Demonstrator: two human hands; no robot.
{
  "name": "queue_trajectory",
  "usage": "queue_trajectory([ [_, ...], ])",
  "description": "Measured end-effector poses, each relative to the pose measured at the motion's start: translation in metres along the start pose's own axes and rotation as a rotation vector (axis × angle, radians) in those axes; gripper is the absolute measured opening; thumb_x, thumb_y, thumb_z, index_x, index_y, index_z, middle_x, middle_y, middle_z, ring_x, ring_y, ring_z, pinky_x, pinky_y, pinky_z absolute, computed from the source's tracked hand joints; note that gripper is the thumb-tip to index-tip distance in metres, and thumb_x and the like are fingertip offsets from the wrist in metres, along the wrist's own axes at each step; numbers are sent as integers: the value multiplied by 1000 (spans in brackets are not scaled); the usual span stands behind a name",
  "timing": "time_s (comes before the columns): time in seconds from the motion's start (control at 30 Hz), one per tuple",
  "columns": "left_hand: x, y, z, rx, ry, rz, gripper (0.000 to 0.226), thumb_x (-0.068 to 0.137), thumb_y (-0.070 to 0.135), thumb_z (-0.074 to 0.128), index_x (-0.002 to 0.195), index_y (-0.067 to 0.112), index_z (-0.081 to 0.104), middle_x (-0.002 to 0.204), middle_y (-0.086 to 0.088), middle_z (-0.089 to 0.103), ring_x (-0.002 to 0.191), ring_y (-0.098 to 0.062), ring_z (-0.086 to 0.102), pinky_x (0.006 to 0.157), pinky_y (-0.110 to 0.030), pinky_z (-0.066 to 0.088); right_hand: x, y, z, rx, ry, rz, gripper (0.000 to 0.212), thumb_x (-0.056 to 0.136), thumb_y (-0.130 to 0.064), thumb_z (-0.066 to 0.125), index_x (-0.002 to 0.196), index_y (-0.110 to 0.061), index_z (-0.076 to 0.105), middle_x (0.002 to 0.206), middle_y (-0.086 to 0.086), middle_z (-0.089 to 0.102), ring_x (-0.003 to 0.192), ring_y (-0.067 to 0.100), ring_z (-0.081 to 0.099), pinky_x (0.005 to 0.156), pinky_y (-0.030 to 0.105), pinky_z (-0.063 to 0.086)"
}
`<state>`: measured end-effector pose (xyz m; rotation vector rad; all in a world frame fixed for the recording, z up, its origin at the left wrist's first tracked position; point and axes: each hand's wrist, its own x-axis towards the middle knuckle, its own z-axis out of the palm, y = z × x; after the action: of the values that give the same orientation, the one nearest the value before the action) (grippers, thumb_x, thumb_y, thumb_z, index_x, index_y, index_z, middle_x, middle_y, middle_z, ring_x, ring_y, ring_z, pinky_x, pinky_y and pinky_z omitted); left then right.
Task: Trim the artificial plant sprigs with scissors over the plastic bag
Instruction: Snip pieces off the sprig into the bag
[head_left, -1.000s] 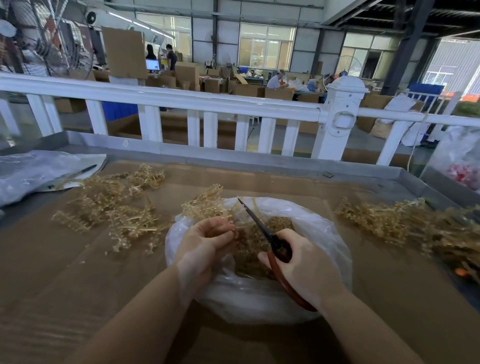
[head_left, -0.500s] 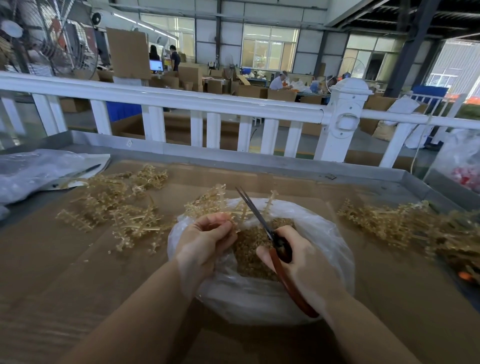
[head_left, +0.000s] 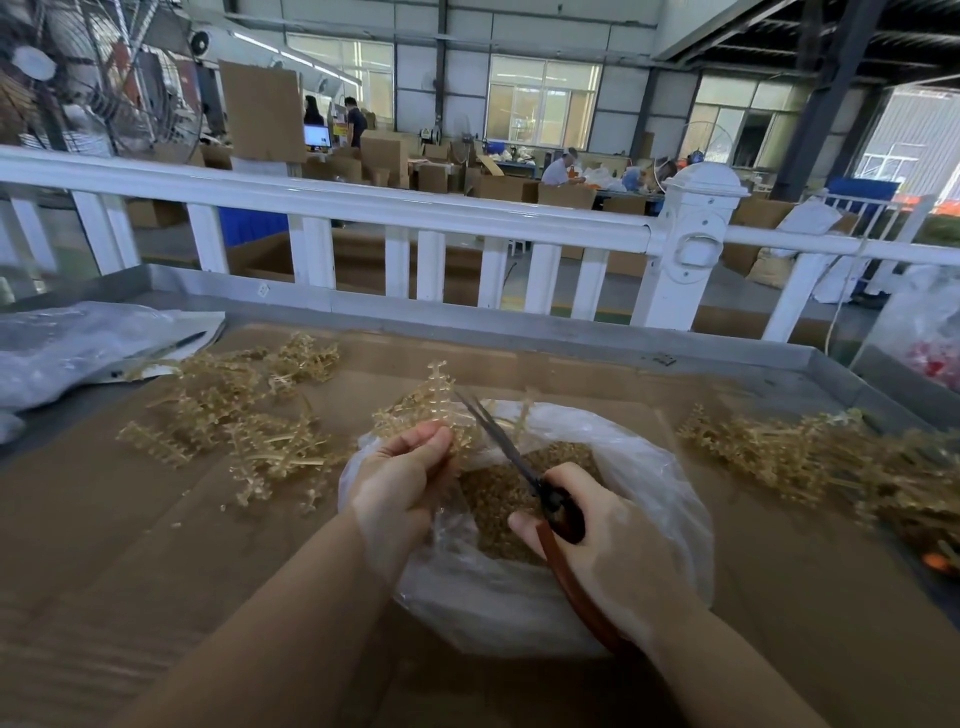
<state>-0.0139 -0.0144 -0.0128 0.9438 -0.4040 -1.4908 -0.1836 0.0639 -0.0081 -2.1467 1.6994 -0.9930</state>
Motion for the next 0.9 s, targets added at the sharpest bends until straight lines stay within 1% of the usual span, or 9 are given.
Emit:
queue_trajectory([
  [0.1,3,2,2,-13,23,-29,14,83,-4,64,74,5,59,48,1,62,49,-9,64,44,-18,51,4,-2,-2,57,-6,28,23,84,-57,55,88,-35,48,70,-14,55,72,-2,54,61,14,37],
  [0.17,6,4,4,-39,26,-48,16,84,-5,62,73,4,56,43,1,60,57,-14,60,42,-19,51,7,-2,-4,98,-20,31,24,85,-55,56,87,-31,50,71,-8,55,69,4,54,63,19,41],
  [0.27,8,4,5,-53,30,-54,17,85,-6,60,72,4,54,42,1,58,63,-15,56,42,-18,51,7,-4,-5,111,-27,13,24,86,-54,55,85,-30,52,71,-5,55,67,6,54,61,17,41],
  [0.4,6,-2,3,-52,-6,-3,17,85,-8,59,75,5,57,50,1,60,54,-11,63,46,-18,53,5,-6,-3,49,-72,18,26,87,-55,53,82,-30,52,69,-3,57,65,6,54,61,20,43],
  [0.47,3,-5,1,-57,-37,11,17,86,-8,58,77,6,58,52,2,61,50,-8,64,48,-18,53,5,-6,-3,-7,-96,28,28,88,-57,51,83,-29,51,69,-5,57,65,5,53,58,19,39],
  [0.6,-1,-8,-4,-58,-107,-7,19,84,-8,58,75,8,59,60,-1,64,54,-9,66,52,-19,54,6,-7,-1,-66,-125,28,30,88,-60,49,85,-30,49,68,-8,54,66,4,52,56,17,32],
  [0.7,-4,-10,-6,-32,-140,-24,18,85,-5,58,76,11,60,62,-1,66,56,-8,67,51,-17,53,7,-6,2,-105,-138,14,29,88,-61,48,86,-33,47,68,-10,53,66,5,52,58,17,34],
  [0.8,-4,-12,-7,4,-165,-21,19,89,-3,54,81,13,60,64,1,68,58,-6,67,52,-15,52,7,-1,7,-180,-127,0,34,86,-65,45,94,-32,50,82,-8,59,79,10,57,69,24,43],
  [0.9,-4,-13,-7,-14,-157,-22,23,91,-5,50,80,12,60,63,2,68,58,-6,67,52,-15,53,6,1,11,-219,-111,-27,35,83,-69,43,94,-35,48,84,-10,58,80,7,54,65,19,36],
])
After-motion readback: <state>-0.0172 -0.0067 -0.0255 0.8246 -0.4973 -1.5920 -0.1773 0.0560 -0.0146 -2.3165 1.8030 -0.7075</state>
